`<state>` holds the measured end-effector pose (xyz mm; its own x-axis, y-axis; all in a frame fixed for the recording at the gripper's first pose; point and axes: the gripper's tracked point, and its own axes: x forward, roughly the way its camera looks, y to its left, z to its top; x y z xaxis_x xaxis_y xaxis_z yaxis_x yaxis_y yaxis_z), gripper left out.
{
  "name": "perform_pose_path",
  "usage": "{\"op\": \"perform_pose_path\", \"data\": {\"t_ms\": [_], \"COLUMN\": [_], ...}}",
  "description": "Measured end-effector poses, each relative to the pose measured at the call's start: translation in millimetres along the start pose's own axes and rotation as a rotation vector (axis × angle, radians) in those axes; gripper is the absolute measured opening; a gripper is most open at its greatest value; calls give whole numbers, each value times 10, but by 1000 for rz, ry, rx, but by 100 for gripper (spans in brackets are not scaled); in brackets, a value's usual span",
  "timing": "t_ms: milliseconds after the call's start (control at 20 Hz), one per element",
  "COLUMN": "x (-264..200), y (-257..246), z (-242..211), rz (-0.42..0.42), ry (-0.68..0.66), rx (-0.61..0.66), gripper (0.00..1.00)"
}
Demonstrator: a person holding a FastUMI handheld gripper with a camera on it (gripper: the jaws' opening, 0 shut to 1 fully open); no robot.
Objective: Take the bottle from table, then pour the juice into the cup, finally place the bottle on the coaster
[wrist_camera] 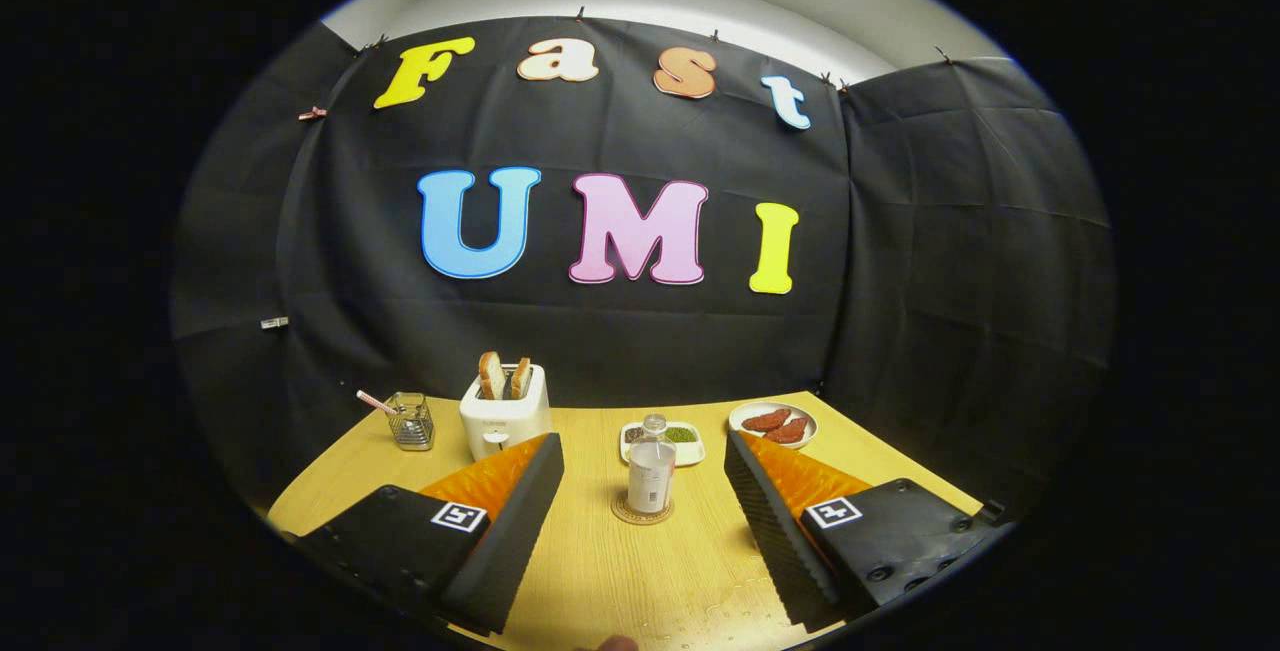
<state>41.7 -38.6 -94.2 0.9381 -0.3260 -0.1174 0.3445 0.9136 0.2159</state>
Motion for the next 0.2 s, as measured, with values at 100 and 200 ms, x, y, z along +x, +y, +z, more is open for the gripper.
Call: {"op": "perform_pose_path", "data": {"t_ms": [100, 200], "x": [16, 19], "y": [-58, -86], "z": [34, 105], "rz": [-11, -20], "ry": [-8, -23], "rx": [-4, 7], "gripper": [99, 97]}}
